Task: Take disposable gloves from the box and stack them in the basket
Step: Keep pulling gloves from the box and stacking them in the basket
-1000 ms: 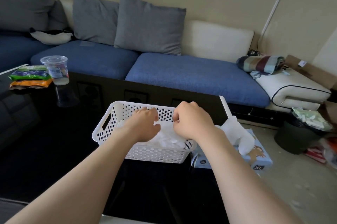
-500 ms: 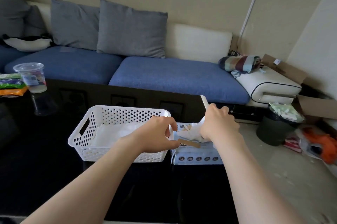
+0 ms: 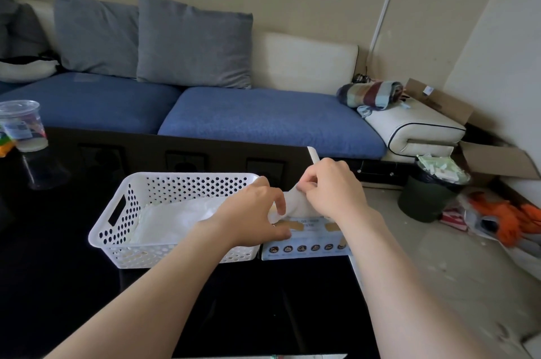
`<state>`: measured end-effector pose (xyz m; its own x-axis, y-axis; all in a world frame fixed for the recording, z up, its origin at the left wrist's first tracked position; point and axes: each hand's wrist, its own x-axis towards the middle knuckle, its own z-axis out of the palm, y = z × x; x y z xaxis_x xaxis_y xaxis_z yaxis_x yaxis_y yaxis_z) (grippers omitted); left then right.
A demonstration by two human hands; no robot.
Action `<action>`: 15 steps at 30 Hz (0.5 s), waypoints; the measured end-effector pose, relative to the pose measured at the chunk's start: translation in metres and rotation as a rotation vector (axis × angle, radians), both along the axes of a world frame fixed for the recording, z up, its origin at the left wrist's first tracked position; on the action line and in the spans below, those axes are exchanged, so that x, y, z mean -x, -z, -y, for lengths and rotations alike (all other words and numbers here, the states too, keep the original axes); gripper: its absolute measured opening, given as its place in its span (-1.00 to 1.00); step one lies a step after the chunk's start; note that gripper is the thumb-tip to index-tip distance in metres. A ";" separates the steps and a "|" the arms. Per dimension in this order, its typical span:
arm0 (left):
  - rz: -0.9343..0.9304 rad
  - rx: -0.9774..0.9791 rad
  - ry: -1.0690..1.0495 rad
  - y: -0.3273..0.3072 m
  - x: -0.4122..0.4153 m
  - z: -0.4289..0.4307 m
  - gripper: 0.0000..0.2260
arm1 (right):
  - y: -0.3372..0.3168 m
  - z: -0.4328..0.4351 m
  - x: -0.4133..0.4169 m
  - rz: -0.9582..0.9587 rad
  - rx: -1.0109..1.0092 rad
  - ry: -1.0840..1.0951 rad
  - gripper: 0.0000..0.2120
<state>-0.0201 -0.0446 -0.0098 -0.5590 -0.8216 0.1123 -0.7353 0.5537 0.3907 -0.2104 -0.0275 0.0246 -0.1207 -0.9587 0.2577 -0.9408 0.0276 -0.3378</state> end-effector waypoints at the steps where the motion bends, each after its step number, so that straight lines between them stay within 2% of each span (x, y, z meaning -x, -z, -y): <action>1: 0.023 0.006 0.002 0.000 0.002 -0.001 -0.63 | 0.002 0.001 0.001 0.005 0.023 -0.009 -0.79; 8: 0.027 -0.008 0.033 0.002 0.006 0.000 -0.70 | 0.013 0.011 0.007 0.086 0.190 -0.032 -0.76; 12: 0.043 -0.034 0.044 0.002 0.003 0.000 -0.75 | 0.011 0.018 0.004 0.337 0.277 0.081 -0.61; 15: 0.038 -0.052 0.056 0.001 0.002 -0.001 -0.79 | 0.006 0.016 0.001 0.441 0.372 0.075 -0.56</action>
<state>-0.0224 -0.0439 -0.0105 -0.6071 -0.7931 0.0483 -0.7188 0.5741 0.3920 -0.2119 -0.0437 0.0191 -0.3567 -0.7983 0.4853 -0.7091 -0.1068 -0.6969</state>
